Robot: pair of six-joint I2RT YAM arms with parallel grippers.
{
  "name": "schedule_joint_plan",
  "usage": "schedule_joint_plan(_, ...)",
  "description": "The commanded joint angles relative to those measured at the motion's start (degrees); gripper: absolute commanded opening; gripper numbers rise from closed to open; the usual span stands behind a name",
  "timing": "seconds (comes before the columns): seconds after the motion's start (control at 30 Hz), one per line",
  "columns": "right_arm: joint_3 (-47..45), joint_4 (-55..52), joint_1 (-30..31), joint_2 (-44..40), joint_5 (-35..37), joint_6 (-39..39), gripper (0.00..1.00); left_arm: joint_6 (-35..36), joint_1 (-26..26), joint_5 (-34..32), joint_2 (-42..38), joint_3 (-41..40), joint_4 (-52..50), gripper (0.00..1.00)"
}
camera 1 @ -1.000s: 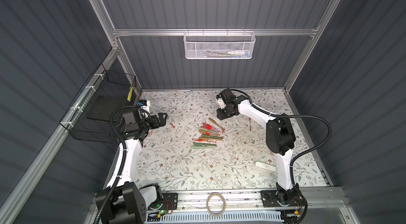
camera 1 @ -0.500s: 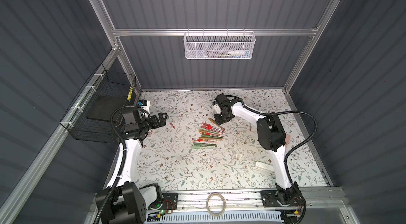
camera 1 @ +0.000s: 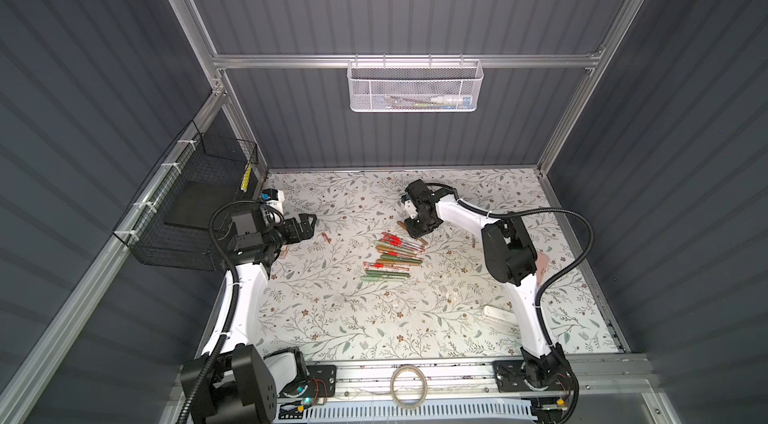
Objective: Remove pen caps from pens
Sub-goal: Pick up the pen from the center of the table, then open the pen cap on the pen.
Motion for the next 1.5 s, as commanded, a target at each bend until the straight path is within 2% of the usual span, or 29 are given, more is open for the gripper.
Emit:
schedule_joint_plan(0.0,0.42,-2.02,0.25,1.89,1.03,-0.35,0.24,-0.55,0.34,1.09,-1.22,0.5,-0.22,1.0)
schedule_joint_plan(0.27,0.09,-2.81,-0.12,1.08,6.18,-1.55,0.09,-1.58,-1.82,1.93,-3.58,-0.05,0.94,1.0)
schedule_joint_plan(0.6,0.04,-4.22,-0.99,-5.51,9.65,-1.68,0.02,-1.65,-6.85,2.94,-4.2,0.14,1.18,1.0)
schedule_joint_plan(0.7,-1.73,-3.39,-0.92,-9.39,8.15,-0.25,0.01,-2.66,-7.13,4.88,-4.0,0.22,1.27,1.0)
schedule_joint_plan(0.9,-7.75,2.48,0.67,-18.37,3.53,2.46,0.0,-5.19,-8.19,11.08,-3.62,-0.54,3.7,1.0)
schedule_joint_plan(1.03,-12.65,8.57,5.66,-24.61,1.41,1.31,0.01,-9.57,-8.27,17.81,-2.96,-1.94,8.06,0.99)
schedule_joint_plan(1.17,-14.0,11.64,10.63,-27.08,1.02,3.36,0.0,-16.13,-8.46,26.7,-2.24,-4.84,16.85,0.99)
schedule_joint_plan(1.47,-19.09,26.76,17.17,-31.16,-7.85,10.82,0.0,-23.52,-8.86,34.16,-1.33,-6.47,25.24,0.97)
